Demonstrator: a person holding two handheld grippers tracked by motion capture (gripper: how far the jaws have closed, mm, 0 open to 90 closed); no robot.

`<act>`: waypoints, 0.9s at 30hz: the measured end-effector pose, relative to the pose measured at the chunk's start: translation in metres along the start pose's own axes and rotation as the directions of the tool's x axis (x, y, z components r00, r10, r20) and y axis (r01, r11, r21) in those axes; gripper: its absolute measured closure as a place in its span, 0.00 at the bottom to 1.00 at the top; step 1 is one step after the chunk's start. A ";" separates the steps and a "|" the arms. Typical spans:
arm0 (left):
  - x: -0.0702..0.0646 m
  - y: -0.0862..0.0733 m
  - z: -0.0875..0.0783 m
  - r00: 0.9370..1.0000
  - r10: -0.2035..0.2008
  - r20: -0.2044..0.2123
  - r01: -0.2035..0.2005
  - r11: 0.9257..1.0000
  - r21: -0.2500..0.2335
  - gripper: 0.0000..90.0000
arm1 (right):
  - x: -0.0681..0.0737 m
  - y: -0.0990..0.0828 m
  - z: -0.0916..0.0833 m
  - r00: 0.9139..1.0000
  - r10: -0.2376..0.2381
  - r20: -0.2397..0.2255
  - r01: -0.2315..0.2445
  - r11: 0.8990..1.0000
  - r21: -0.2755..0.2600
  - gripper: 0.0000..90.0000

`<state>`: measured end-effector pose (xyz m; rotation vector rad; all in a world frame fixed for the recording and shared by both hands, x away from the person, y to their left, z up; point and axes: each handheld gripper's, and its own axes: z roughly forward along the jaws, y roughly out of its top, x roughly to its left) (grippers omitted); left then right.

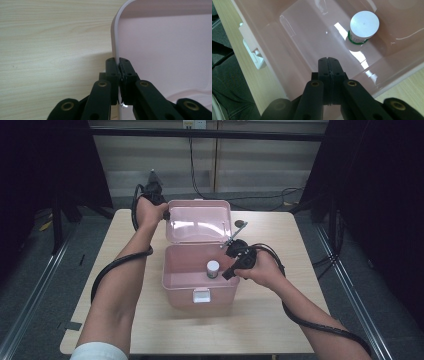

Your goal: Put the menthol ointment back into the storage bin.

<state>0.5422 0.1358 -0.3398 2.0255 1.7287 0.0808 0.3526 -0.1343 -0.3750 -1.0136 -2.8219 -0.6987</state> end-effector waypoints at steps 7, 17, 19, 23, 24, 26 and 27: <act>0.000 -0.002 -0.008 1.000 0.001 0.006 -0.001 1.000 -0.011 0.97 | -0.002 0.000 -0.004 1.000 0.009 0.005 -0.009 1.000 -0.011 1.00; 0.000 -0.004 -0.017 1.000 0.013 0.012 -0.012 1.000 -0.025 0.97 | 0.015 0.005 -0.018 0.999 -0.032 -0.015 0.031 0.998 -0.048 1.00; -0.001 -0.004 -0.018 1.000 0.006 0.011 -0.006 1.000 -0.026 0.97 | 0.021 0.007 -0.021 0.999 -0.045 -0.015 0.044 0.998 -0.047 1.00; -0.002 -0.005 -0.020 1.000 0.007 0.014 -0.006 0.999 -0.034 0.97 | 0.033 0.007 -0.025 0.997 -0.072 -0.038 0.069 0.996 -0.060 1.00; -0.001 -0.005 -0.020 1.000 0.004 0.013 -0.003 0.999 -0.037 0.97 | 0.035 0.007 -0.025 0.996 -0.077 -0.040 0.074 0.995 -0.061 1.00; -0.001 -0.006 -0.021 1.000 0.003 0.013 -0.003 0.999 -0.036 0.97 | 0.040 0.007 -0.026 0.995 -0.085 -0.056 0.081 0.994 -0.069 1.00; -0.002 -0.006 -0.021 1.000 0.002 0.011 -0.002 0.999 -0.040 0.97 | 0.043 0.007 -0.026 0.994 -0.089 -0.061 0.085 0.994 -0.074 1.00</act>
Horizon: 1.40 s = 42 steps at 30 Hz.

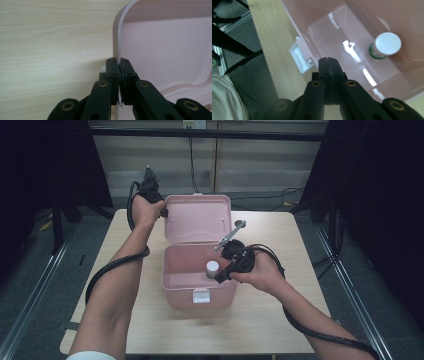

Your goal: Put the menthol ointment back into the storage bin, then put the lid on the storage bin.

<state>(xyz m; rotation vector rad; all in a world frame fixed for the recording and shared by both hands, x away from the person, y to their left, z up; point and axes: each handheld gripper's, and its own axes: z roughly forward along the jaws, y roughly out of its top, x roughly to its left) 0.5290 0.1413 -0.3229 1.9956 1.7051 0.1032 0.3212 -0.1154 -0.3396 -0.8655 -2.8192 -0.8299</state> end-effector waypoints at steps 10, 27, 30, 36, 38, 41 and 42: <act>0.001 -0.001 -0.004 1.000 0.007 0.002 -0.007 1.000 0.002 0.97 | 0.022 0.002 0.029 0.996 -0.043 -0.083 0.046 0.998 0.042 1.00; -0.002 -0.004 -0.014 1.000 0.014 0.001 -0.014 1.000 -0.018 0.97 | 0.023 0.002 0.052 0.996 -0.061 -0.067 0.067 0.994 0.088 1.00; -0.003 -0.005 -0.017 1.000 0.013 -0.002 -0.013 1.000 -0.021 0.97 | 0.023 0.001 0.052 0.996 -0.061 -0.072 0.067 0.994 0.085 1.00; -0.006 -0.005 -0.021 1.000 0.020 -0.009 -0.020 1.000 -0.020 0.98 | 0.023 0.001 0.053 0.996 -0.051 -0.068 0.057 0.995 0.081 1.00; -0.007 -0.006 -0.023 1.000 0.027 -0.012 -0.027 0.999 -0.021 0.98 | 0.023 0.001 0.053 0.996 -0.052 -0.068 0.058 0.995 0.079 1.00; -0.007 -0.007 -0.025 1.000 0.027 -0.009 -0.027 0.999 -0.024 0.98 | 0.023 0.001 0.053 0.996 -0.053 -0.071 0.059 0.995 0.083 1.00; -0.008 -0.007 -0.026 1.000 0.028 -0.012 -0.029 0.999 -0.021 0.98 | 0.023 0.001 0.053 0.996 -0.050 -0.071 0.056 0.995 0.084 1.00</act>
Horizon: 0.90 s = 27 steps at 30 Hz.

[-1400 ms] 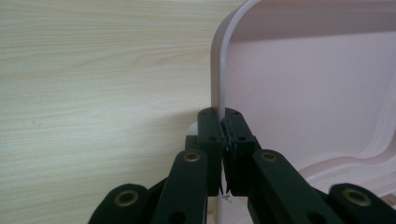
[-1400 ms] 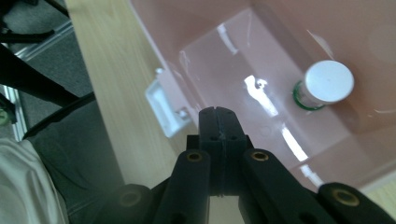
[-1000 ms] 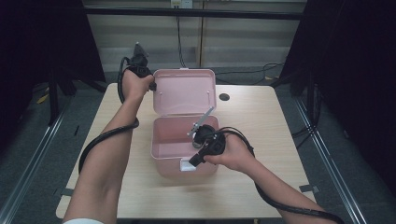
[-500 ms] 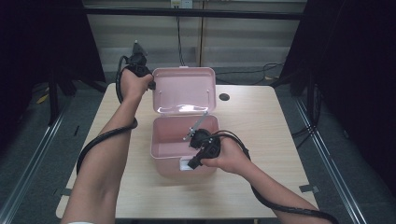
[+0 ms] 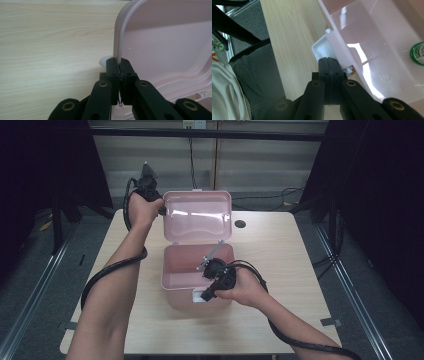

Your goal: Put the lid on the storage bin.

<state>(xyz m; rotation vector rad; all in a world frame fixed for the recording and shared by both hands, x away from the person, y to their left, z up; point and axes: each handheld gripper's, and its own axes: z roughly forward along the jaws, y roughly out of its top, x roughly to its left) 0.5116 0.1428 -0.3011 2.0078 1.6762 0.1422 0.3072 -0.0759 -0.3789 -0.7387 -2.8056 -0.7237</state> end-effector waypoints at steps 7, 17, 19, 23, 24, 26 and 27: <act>-0.004 0.000 -0.005 1.000 0.011 -0.010 -0.011 1.000 0.007 0.98 | 0.000 0.001 0.001 1.000 0.003 0.001 -0.003 1.000 0.003 1.00; -0.006 -0.003 -0.012 0.999 0.031 -0.024 -0.031 0.999 0.004 0.98 | 0.000 0.002 0.001 1.000 0.012 0.003 -0.012 1.000 0.005 1.00; -0.007 -0.004 -0.013 0.999 0.026 -0.023 -0.026 1.000 0.001 0.98 | -0.001 0.002 0.001 1.000 0.014 0.002 -0.014 1.000 0.004 1.00; -0.008 -0.005 -0.016 0.999 0.037 -0.025 -0.037 0.999 -0.002 0.98 | -0.001 0.002 0.001 1.000 0.015 0.005 -0.015 1.000 0.002 1.00; -0.009 -0.006 -0.017 0.999 0.035 -0.027 -0.035 0.999 -0.004 0.98 | -0.001 0.002 0.001 1.000 0.015 0.005 -0.015 1.000 0.001 1.00; -0.009 -0.006 -0.018 0.999 0.040 -0.033 -0.041 0.999 -0.007 0.98 | -0.001 0.002 0.001 1.000 0.017 0.007 -0.017 1.000 0.000 1.00; -0.009 -0.007 -0.018 0.999 0.035 -0.029 -0.036 0.999 -0.010 0.98 | -0.001 0.002 0.001 1.000 0.018 0.008 -0.018 1.000 -0.001 1.00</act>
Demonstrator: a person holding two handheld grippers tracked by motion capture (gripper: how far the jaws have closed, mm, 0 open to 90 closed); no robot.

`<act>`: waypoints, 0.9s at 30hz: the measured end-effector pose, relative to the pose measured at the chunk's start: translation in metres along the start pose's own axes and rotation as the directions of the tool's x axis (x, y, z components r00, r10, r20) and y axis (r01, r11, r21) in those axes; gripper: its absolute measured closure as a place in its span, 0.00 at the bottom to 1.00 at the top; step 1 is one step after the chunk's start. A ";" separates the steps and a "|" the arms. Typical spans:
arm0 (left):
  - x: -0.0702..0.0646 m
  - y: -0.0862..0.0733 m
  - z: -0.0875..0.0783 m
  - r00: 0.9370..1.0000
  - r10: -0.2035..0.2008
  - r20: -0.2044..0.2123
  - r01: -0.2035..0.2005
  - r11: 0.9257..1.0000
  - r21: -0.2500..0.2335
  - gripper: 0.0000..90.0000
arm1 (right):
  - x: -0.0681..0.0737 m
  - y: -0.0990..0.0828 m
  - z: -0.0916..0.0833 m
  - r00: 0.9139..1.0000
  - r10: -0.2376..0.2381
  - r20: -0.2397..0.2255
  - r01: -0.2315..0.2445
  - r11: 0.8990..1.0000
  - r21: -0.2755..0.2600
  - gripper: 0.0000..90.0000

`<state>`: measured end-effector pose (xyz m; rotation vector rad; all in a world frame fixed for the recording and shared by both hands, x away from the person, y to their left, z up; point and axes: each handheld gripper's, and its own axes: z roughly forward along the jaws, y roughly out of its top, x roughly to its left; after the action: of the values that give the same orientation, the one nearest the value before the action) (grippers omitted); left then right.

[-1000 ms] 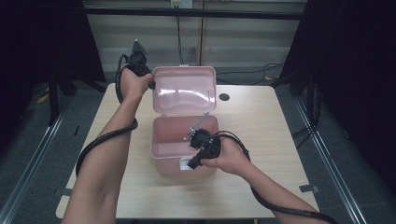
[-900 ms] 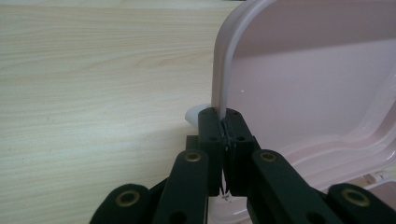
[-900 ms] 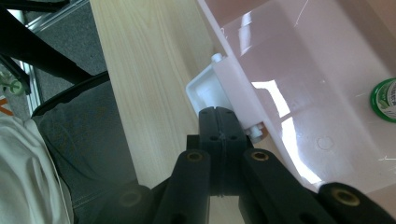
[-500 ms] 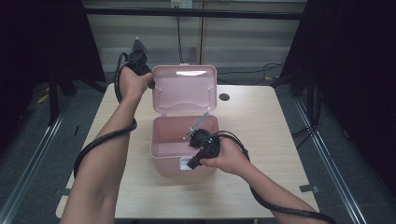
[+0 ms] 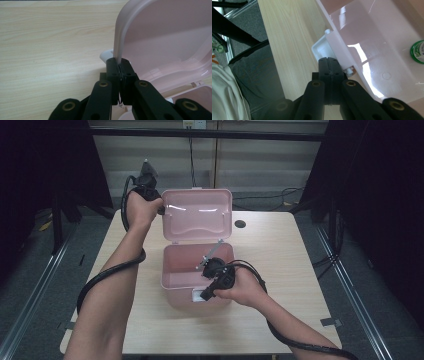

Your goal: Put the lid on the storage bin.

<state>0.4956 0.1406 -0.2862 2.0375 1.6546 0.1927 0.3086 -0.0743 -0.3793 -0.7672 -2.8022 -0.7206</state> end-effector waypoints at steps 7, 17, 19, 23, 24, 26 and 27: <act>0.000 -0.003 -0.005 1.000 0.008 -0.012 -0.008 1.000 -0.003 0.98 | 0.000 0.000 0.000 1.000 0.005 0.006 -0.005 1.000 0.000 1.00; -0.005 -0.005 -0.011 0.999 0.031 -0.019 -0.031 0.999 -0.006 0.98 | -0.001 0.002 0.000 1.000 0.015 0.011 -0.015 1.000 -0.009 1.00; -0.005 -0.006 -0.012 0.999 0.037 -0.022 -0.038 0.999 -0.010 0.98 | -0.002 0.002 0.001 1.000 0.014 0.010 -0.013 1.000 -0.013 1.00; -0.007 -0.007 -0.014 0.999 0.035 -0.022 -0.035 0.999 -0.009 0.98 | -0.002 0.003 0.001 1.000 0.022 0.013 -0.022 1.000 -0.013 1.00; -0.006 -0.008 -0.014 0.999 0.038 -0.022 -0.038 0.999 -0.010 0.98 | -0.002 0.004 0.001 1.000 0.023 0.011 -0.023 1.000 -0.013 1.00; -0.007 -0.008 -0.016 0.999 0.039 -0.027 -0.039 0.999 -0.009 0.98 | -0.002 0.004 0.001 1.000 0.025 0.012 -0.025 1.000 -0.013 1.00; -0.007 -0.009 -0.016 0.999 0.041 -0.032 -0.041 0.999 -0.010 0.98 | -0.002 0.004 0.001 1.000 0.026 0.015 -0.025 1.000 -0.015 1.00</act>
<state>0.4793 0.1398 -0.2749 2.0717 1.6282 0.2486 0.3127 -0.0719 -0.3791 -0.8126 -2.7980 -0.7346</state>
